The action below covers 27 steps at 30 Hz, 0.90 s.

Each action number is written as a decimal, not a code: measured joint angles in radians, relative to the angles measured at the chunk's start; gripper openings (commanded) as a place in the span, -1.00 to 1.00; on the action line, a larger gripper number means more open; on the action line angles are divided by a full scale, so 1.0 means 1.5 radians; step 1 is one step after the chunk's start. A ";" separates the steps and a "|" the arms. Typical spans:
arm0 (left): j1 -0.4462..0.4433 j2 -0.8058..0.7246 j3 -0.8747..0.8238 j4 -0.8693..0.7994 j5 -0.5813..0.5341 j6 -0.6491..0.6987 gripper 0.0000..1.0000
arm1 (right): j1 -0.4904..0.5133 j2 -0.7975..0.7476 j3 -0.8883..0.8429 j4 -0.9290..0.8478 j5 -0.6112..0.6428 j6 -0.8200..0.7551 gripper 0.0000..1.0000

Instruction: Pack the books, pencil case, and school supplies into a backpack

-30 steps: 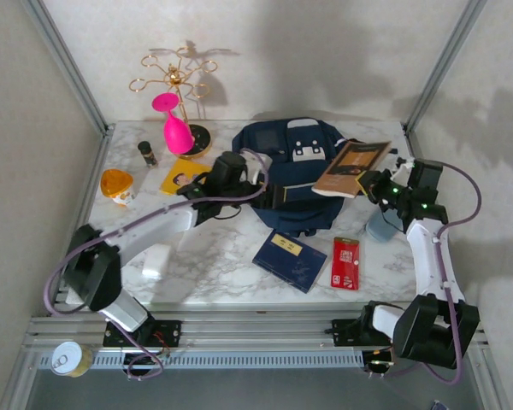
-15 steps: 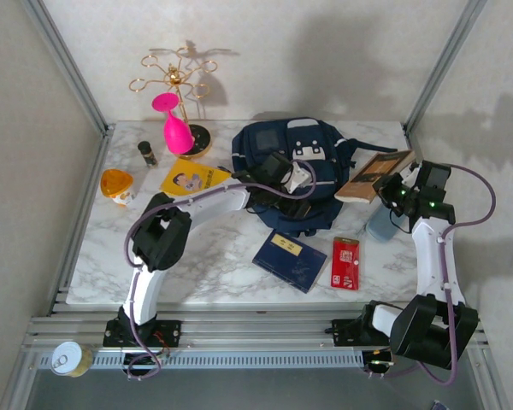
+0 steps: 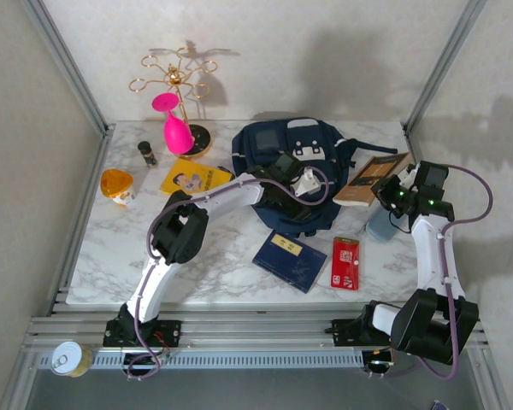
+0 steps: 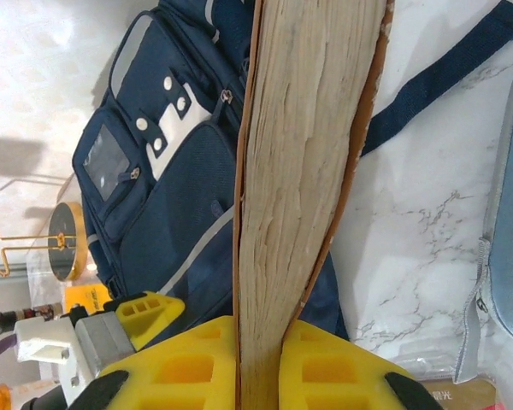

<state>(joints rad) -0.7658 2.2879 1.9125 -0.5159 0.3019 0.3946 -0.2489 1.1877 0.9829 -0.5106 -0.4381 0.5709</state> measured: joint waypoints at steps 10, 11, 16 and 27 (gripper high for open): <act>0.000 0.097 0.152 -0.047 -0.049 0.048 -0.84 | 0.000 0.001 0.000 -0.008 -0.001 -0.015 -1.00; 0.000 0.099 0.162 -0.055 -0.049 0.052 -0.97 | 0.000 0.001 0.001 -0.011 -0.002 -0.017 -1.00; 0.004 0.097 0.196 -0.084 -0.044 0.061 -1.00 | 0.000 -0.001 0.014 -0.037 -0.012 -0.024 -1.00; 0.026 0.012 0.229 -0.075 -0.114 0.005 -1.00 | 0.002 -0.053 0.066 -0.188 -0.078 -0.075 -1.00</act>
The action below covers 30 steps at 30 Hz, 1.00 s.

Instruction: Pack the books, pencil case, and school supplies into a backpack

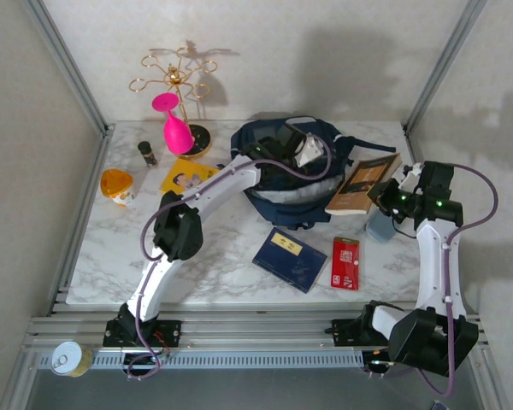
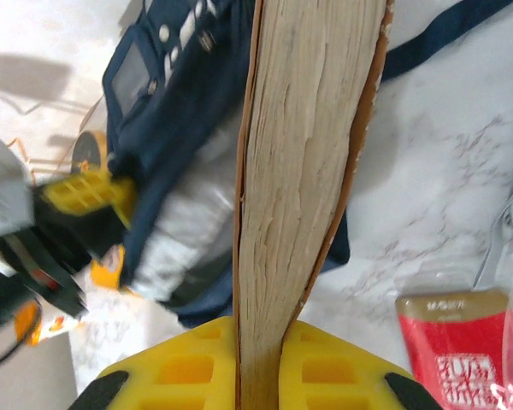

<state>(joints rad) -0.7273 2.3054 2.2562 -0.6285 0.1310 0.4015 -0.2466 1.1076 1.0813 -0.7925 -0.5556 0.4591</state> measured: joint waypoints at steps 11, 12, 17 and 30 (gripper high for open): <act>0.015 -0.037 0.047 0.027 -0.038 -0.064 -1.00 | 0.167 -0.001 -0.130 0.162 -0.153 0.096 -1.00; 0.015 -0.037 0.047 0.026 -0.038 -0.068 -1.00 | 0.186 0.013 -0.145 0.190 -0.161 0.110 -1.00; 0.015 -0.051 0.033 0.014 -0.024 -0.074 -1.00 | 0.264 0.159 -0.139 0.324 -0.169 0.126 -1.00; 0.048 -0.106 -0.018 -0.003 0.034 -0.080 -1.00 | 0.278 0.493 0.055 0.449 -0.105 -0.024 -0.31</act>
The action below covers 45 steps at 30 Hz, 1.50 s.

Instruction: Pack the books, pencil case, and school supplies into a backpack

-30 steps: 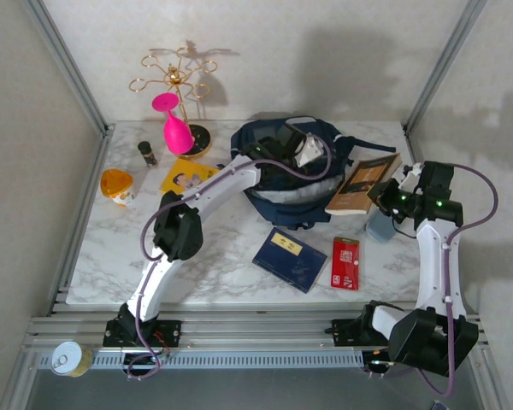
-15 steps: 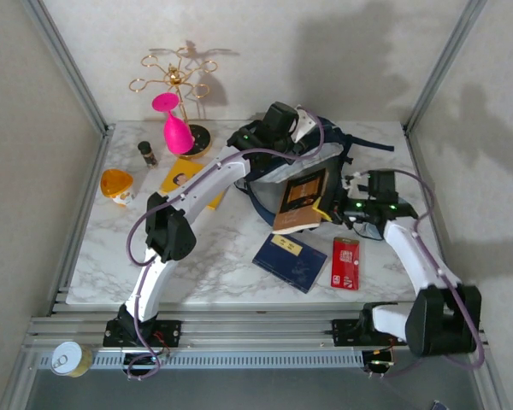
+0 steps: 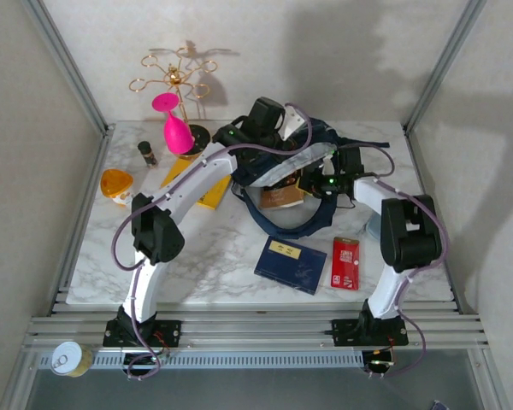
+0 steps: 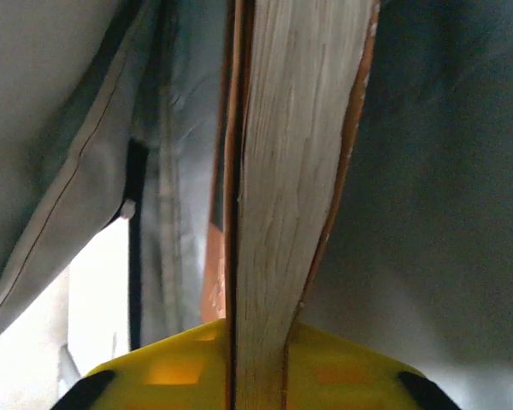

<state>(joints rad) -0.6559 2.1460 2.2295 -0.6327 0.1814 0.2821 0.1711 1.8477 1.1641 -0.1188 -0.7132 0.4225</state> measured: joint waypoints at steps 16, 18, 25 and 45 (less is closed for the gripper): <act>0.011 -0.002 -0.031 0.020 0.007 -0.012 -1.00 | 0.106 -0.146 -0.097 -0.060 0.257 -0.062 -0.13; 0.011 -0.002 -0.031 0.020 0.009 -0.012 -1.00 | 0.123 -0.140 -0.116 -0.058 0.272 -0.063 -0.26; 0.011 -0.002 -0.031 0.020 0.017 -0.012 -1.00 | 0.144 -0.047 -0.107 0.014 0.318 -0.043 -0.81; 0.020 -0.038 -0.127 0.055 0.021 -0.061 -0.56 | 0.161 -0.264 -0.263 0.188 0.280 0.023 -0.32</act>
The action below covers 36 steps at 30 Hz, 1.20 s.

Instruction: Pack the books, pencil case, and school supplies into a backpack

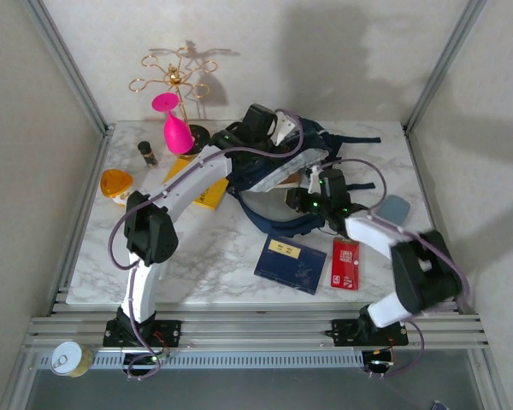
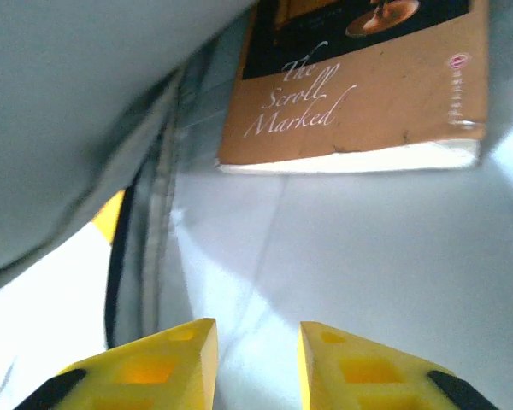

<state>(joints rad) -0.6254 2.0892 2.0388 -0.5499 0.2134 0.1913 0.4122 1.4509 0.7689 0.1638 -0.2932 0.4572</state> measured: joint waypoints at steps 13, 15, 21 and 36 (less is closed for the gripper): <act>-0.011 -0.257 -0.447 0.180 0.041 -0.351 -0.01 | -0.003 -0.395 -0.129 -0.431 0.094 0.127 -0.15; -0.035 -0.330 -0.516 0.197 0.022 -0.401 0.00 | -0.003 -0.398 -0.151 -0.474 0.089 0.143 -0.11; -0.072 -0.547 -0.732 0.229 -0.055 -0.543 0.11 | 0.025 -0.389 -0.179 -0.501 0.061 0.170 0.00; 0.127 -0.752 -0.932 0.133 -0.188 -0.655 0.42 | 0.189 -0.222 -0.109 -0.385 0.078 0.202 0.34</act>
<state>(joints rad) -0.4347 0.9607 0.6411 -0.3500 -0.0689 -0.7910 0.6956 1.1175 0.6052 -0.4137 -0.1757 0.7597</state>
